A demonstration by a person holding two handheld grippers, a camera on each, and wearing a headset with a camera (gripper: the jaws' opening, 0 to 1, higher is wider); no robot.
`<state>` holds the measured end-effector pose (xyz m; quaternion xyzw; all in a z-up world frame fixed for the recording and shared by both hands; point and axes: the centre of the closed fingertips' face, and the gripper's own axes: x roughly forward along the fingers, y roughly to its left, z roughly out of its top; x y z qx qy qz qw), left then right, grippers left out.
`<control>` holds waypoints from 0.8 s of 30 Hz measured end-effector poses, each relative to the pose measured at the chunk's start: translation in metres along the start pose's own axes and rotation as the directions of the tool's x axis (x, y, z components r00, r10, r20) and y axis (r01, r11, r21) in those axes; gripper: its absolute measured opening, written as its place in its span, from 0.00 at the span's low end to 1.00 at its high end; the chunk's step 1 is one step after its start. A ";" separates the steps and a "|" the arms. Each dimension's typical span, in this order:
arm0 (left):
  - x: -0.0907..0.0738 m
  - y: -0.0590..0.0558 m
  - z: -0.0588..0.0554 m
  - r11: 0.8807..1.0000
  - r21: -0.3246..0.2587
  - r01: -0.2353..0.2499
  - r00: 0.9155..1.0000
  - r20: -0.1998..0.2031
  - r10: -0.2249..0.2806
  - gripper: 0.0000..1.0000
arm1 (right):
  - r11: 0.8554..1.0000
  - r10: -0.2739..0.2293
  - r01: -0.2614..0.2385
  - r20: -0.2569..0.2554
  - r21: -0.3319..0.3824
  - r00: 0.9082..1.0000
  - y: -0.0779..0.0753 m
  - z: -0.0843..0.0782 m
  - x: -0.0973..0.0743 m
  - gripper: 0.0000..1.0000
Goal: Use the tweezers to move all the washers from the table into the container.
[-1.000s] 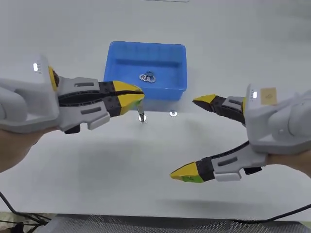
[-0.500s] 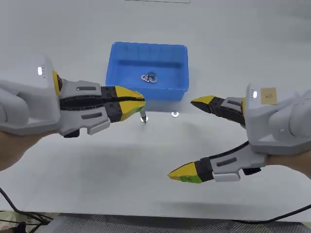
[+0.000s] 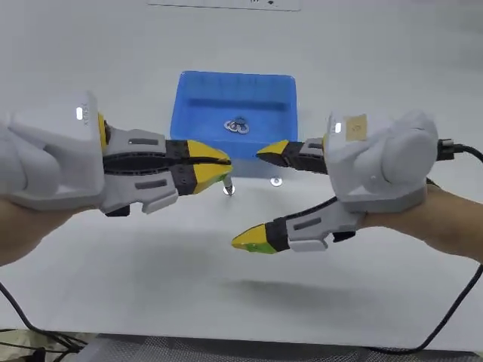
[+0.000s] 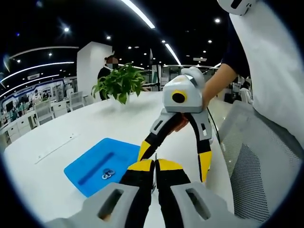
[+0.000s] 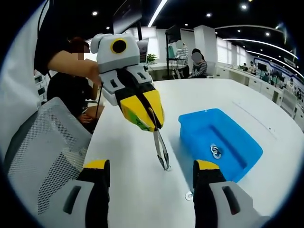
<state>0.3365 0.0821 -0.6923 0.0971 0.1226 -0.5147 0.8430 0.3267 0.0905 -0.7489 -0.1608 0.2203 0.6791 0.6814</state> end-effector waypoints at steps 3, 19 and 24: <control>0.000 0.000 -0.001 1.000 -0.006 0.000 1.000 0.000 0.000 0.05 | 0.999 0.012 -0.013 -0.014 -0.053 1.000 -0.002 0.002 0.008 0.57; -0.001 0.001 -0.003 1.000 -0.016 0.012 1.000 -0.010 -0.012 0.05 | 0.979 0.088 -0.103 -0.091 -0.178 0.992 -0.008 0.004 0.030 0.23; -0.003 0.002 -0.004 1.000 -0.017 0.009 1.000 -0.012 -0.009 0.05 | 0.966 0.094 -0.124 -0.137 -0.226 0.986 -0.008 -0.004 0.034 0.17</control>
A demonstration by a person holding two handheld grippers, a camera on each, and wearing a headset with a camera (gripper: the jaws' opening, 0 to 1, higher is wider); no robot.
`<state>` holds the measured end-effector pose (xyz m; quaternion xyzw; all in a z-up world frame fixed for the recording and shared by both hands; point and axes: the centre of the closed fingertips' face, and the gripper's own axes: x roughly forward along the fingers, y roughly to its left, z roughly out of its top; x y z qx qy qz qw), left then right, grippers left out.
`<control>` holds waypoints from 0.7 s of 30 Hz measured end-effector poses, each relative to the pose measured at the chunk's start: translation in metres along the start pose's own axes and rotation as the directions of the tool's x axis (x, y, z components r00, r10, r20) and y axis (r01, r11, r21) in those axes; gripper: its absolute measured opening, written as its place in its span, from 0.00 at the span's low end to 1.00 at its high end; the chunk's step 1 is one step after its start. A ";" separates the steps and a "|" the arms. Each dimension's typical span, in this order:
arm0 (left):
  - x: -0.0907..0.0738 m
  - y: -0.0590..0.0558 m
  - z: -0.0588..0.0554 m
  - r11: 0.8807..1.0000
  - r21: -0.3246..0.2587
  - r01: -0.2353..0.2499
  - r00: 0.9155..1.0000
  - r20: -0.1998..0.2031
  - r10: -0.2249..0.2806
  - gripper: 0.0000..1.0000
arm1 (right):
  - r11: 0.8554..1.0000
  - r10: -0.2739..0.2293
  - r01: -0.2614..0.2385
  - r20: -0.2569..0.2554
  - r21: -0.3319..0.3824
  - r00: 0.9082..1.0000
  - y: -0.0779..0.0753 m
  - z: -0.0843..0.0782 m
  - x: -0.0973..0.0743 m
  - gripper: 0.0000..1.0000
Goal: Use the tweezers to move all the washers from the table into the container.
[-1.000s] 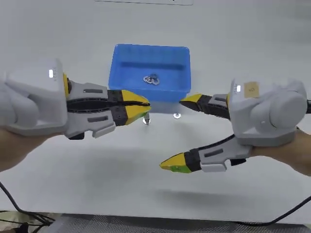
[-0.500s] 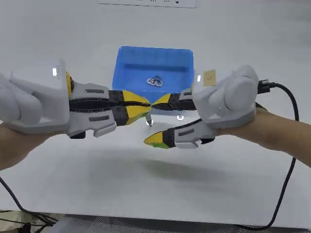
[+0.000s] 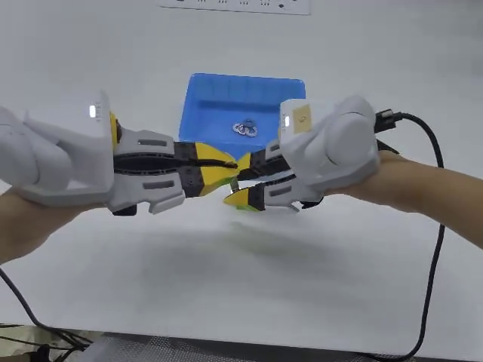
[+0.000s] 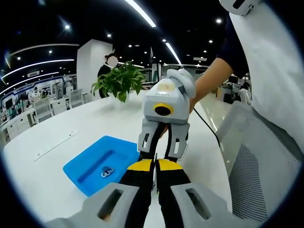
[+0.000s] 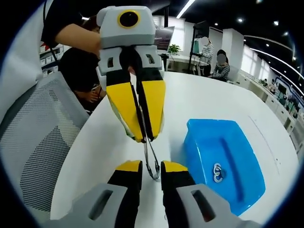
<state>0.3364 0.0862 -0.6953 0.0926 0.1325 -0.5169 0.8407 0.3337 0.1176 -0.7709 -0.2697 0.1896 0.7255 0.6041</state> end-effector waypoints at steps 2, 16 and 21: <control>-0.001 0.000 0.000 1.000 -0.001 0.001 1.000 -0.002 -0.001 0.05 | 1.000 0.007 -0.007 -0.001 -0.006 1.000 0.000 -0.001 0.001 0.15; 0.001 0.002 -0.001 1.000 -0.009 -0.006 1.000 -0.019 0.006 0.06 | 0.997 -0.002 0.003 0.012 -0.074 1.000 -0.004 -0.002 0.001 0.10; 0.001 0.006 -0.003 0.999 -0.032 -0.038 0.999 -0.022 0.038 0.07 | 0.997 -0.019 0.020 0.016 -0.068 1.000 -0.006 -0.002 0.000 0.09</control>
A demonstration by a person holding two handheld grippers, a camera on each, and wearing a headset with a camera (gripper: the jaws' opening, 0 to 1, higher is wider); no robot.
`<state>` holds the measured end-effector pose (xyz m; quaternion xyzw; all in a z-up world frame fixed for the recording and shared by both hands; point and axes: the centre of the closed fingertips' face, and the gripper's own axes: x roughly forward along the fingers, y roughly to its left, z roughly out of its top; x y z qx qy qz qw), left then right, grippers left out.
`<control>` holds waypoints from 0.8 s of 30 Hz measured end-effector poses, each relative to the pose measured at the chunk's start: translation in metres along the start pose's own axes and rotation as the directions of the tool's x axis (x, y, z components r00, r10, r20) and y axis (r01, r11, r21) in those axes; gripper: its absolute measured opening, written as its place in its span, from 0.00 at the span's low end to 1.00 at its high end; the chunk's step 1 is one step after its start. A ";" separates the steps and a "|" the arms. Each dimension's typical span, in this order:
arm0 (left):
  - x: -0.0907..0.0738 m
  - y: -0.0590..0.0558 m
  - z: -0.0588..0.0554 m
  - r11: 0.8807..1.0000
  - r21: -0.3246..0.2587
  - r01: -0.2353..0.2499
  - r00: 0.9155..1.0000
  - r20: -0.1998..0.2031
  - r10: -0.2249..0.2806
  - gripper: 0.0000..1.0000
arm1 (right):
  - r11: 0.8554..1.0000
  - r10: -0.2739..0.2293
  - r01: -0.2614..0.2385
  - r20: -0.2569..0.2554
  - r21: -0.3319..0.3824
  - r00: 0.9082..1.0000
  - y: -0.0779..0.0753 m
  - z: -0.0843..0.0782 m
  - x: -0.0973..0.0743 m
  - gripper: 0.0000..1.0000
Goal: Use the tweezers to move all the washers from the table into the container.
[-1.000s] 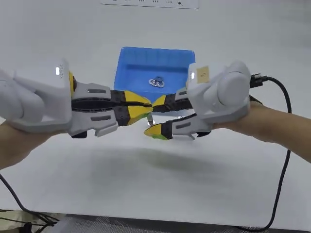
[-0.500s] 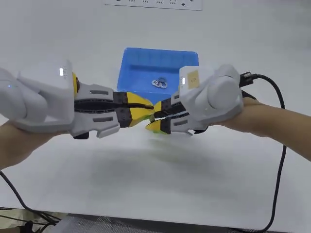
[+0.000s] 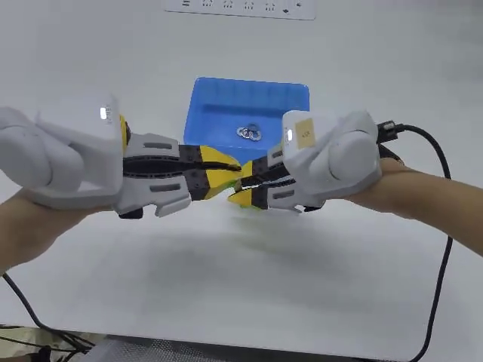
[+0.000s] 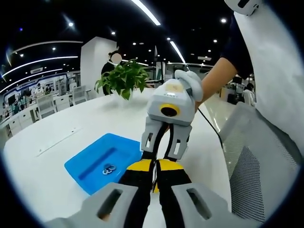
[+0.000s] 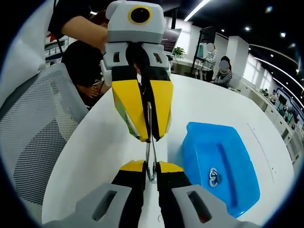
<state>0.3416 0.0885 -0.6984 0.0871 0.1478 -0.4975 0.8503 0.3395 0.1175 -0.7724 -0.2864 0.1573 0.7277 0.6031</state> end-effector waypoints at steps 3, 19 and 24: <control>0.000 0.001 -0.003 0.999 -0.036 -0.009 1.000 -0.017 0.009 0.11 | 1.000 0.000 0.000 0.021 0.028 1.000 0.000 0.003 -0.002 0.09; -0.011 -0.004 0.011 0.995 -0.082 -0.057 0.997 0.039 0.060 0.35 | 0.999 -0.027 0.025 0.045 0.034 0.999 0.005 0.016 -0.012 0.09; -0.016 -0.004 0.008 0.990 -0.113 -0.083 0.996 0.033 0.087 0.54 | 0.998 -0.044 0.042 0.042 0.036 0.998 0.002 0.018 -0.020 0.09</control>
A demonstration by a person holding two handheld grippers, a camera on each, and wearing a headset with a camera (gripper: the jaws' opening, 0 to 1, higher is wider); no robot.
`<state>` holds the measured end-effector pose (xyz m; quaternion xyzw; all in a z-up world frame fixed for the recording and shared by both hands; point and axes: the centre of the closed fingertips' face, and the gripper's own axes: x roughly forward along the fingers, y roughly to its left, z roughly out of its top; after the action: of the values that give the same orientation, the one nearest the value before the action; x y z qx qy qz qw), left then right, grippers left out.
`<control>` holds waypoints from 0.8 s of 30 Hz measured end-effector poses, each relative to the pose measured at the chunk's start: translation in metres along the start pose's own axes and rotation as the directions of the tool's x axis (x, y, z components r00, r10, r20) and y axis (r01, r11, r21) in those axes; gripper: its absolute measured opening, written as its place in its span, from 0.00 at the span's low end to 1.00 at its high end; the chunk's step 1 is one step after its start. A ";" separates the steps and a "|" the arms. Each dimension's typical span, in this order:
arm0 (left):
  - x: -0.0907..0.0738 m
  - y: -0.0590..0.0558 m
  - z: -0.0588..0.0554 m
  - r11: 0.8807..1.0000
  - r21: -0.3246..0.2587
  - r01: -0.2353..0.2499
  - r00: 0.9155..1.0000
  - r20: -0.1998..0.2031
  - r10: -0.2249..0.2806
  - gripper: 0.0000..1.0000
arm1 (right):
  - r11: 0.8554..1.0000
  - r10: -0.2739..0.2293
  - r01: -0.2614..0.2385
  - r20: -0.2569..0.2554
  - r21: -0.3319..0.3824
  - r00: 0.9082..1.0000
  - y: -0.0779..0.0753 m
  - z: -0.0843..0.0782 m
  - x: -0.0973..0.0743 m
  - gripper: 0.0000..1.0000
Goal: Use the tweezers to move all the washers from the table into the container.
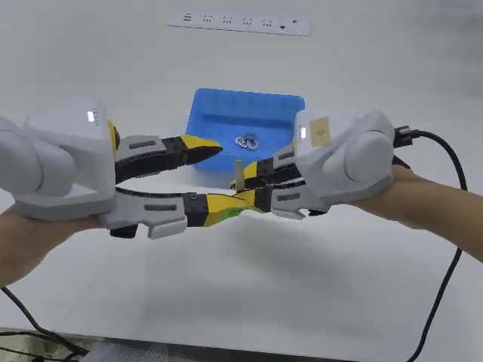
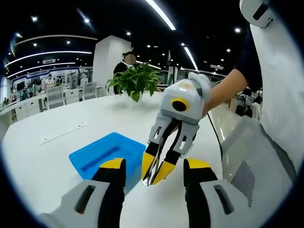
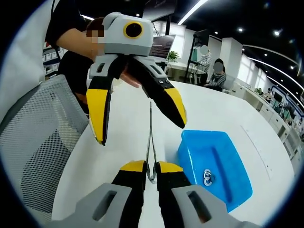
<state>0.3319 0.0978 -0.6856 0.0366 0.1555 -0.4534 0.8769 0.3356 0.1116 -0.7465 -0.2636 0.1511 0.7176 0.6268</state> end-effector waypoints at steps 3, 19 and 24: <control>-0.005 0.001 0.000 1.000 -0.013 -0.019 1.000 0.006 0.019 0.60 | 1.000 -0.013 0.013 0.008 0.013 1.000 -0.001 0.002 -0.004 0.09; -0.016 -0.006 0.008 0.997 -0.067 -0.042 0.998 0.046 0.045 0.91 | 0.999 -0.042 0.041 0.040 0.024 0.998 -0.002 0.025 -0.019 0.09; -0.020 -0.002 0.005 0.994 -0.085 -0.075 0.996 0.047 0.080 0.99 | 0.998 -0.052 0.050 0.055 0.033 0.997 -0.004 0.032 -0.025 0.09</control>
<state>0.3205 0.1108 -0.6742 -0.0052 0.1507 -0.4129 0.8982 0.3349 0.1096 -0.7059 -0.2371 0.1380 0.7059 0.6531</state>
